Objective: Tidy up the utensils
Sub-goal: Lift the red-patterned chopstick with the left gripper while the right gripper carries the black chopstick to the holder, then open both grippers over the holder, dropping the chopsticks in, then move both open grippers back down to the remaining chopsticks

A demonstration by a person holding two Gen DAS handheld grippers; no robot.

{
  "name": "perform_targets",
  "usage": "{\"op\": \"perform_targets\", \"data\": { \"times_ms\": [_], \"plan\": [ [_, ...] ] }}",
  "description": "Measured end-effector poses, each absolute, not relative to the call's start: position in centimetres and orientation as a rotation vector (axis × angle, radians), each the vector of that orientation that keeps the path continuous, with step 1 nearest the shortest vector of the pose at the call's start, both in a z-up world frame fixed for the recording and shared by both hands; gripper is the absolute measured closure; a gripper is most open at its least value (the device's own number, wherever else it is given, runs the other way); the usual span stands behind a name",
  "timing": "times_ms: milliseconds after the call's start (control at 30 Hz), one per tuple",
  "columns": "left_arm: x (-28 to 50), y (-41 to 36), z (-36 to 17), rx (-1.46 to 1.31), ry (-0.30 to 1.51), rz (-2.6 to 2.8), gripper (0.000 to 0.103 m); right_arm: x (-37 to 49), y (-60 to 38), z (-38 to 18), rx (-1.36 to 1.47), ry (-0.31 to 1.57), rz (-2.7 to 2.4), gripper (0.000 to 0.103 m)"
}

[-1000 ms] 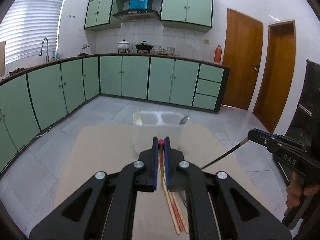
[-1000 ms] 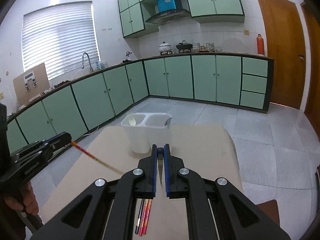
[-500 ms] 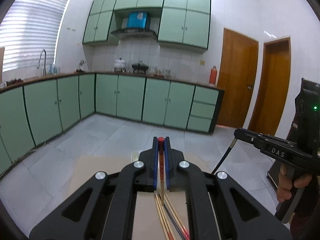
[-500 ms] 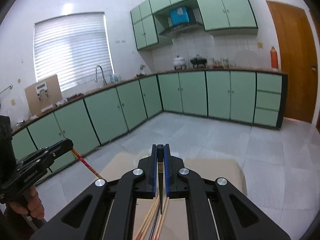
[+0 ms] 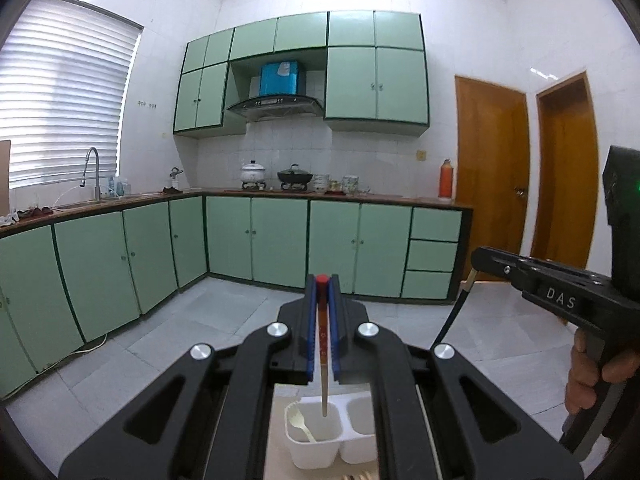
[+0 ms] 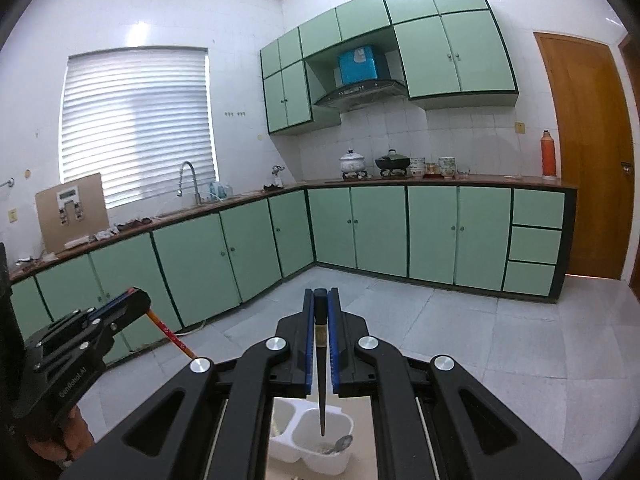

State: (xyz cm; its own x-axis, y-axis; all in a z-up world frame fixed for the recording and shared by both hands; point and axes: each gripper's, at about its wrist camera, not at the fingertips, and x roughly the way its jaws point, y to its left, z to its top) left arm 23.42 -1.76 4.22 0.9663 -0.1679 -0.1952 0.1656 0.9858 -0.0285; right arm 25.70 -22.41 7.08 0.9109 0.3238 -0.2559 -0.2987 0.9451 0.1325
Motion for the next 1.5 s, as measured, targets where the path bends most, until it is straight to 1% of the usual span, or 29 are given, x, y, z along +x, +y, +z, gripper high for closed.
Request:
{"op": "perform_targets", "data": {
  "times_ms": [267, 367, 400, 467, 533, 567, 600, 633, 667, 767, 833, 867, 1033, 1133, 1367, 1500],
  "plan": [
    [27.5, -1.1, -1.1, 0.002, 0.330, -0.153, 0.098, 28.8, -21.7, 1.3, 0.087, 0.396, 0.308, 0.097],
    [27.6, -0.8, -2.2, 0.009, 0.360, -0.150, 0.095, 28.8, -21.7, 0.0, 0.081, 0.428, 0.314, 0.096],
    [27.6, -0.7, -2.4, 0.007, 0.366, -0.149, 0.093, 28.7, -21.7, -0.1, 0.078, 0.427, 0.311, 0.092],
    [27.0, -0.2, -2.6, -0.004, 0.369, -0.143, 0.076, 28.0, -21.9, -0.1, 0.078, 0.419, 0.308, 0.086],
    [26.2, 0.1, -2.4, -0.015, 0.358, -0.140, 0.068, 27.0, -22.1, 0.2, 0.076, 0.401, 0.295, 0.071],
    [25.8, 0.1, -2.3, -0.015, 0.350, -0.139, 0.065, 26.5, -22.1, 0.4, 0.073, 0.389, 0.289, 0.068],
    [25.2, 0.2, -2.2, -0.012, 0.340, -0.137, 0.063, 26.1, -22.2, 0.5, 0.071, 0.378, 0.283, 0.062],
    [24.4, 0.3, -2.0, -0.007, 0.324, -0.130, 0.058, 25.5, -22.4, 0.6, 0.069, 0.367, 0.277, 0.058],
    [23.9, 0.4, -2.0, -0.007, 0.315, -0.127, 0.055, 24.9, -22.5, 0.7, 0.067, 0.357, 0.271, 0.056],
    [21.5, 0.6, -2.3, -0.009, 0.286, -0.110, 0.048, 22.7, -22.9, 0.6, 0.079, 0.326, 0.254, 0.046],
    [20.1, 0.7, -2.7, -0.013, 0.276, -0.102, 0.043, 20.8, -23.2, -0.1, 0.086, 0.304, 0.233, 0.035],
    [19.3, 0.7, -3.0, -0.015, 0.273, -0.098, 0.040, 20.2, -23.3, -0.3, 0.086, 0.298, 0.224, 0.033],
    [15.4, 0.8, -5.4, -0.008, 0.277, -0.073, 0.031, 16.3, -23.3, -3.3, 0.081, 0.317, 0.194, 0.025],
    [13.2, 0.9, -7.1, 0.010, 0.291, -0.067, 0.028, 14.0, -23.1, -5.6, 0.074, 0.351, 0.186, 0.025],
    [9.9, 1.1, -11.7, 0.005, 0.393, -0.077, 0.028, 9.7, -22.1, -10.7, 0.065, 0.441, 0.187, 0.025],
    [8.9, 0.8, -14.4, 0.022, 0.464, -0.087, 0.028, 8.0, -21.8, -13.4, 0.067, 0.492, 0.174, 0.029]
  ]
}}
